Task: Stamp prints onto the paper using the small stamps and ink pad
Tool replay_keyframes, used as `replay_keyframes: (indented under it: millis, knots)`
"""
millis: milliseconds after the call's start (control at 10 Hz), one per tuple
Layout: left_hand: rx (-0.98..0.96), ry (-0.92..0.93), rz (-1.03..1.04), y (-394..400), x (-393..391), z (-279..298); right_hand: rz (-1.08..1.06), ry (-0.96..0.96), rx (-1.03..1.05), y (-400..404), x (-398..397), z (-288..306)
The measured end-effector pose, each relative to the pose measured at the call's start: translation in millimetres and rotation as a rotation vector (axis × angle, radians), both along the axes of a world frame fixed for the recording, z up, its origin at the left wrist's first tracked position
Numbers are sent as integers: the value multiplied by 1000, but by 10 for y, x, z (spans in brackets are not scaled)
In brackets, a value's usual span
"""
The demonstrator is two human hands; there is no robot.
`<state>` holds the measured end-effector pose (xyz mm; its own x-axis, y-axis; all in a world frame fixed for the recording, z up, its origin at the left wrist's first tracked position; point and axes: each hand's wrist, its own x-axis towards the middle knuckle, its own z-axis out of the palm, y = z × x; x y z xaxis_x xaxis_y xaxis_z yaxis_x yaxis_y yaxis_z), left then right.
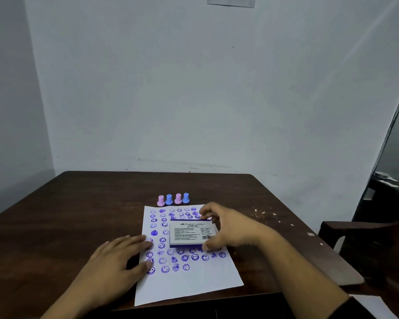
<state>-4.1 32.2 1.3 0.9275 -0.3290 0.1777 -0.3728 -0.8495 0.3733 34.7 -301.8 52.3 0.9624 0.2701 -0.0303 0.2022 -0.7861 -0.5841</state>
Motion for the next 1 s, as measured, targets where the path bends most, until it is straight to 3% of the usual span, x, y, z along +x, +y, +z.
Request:
replay_keyframes:
  millis: [800,1000]
  knots:
    - [-22,11,-30,9,11,9,10,102,27,129,-39,-196]
    - [9,5,-23,-39,34,75,-100,3,70,185,-23,-60]
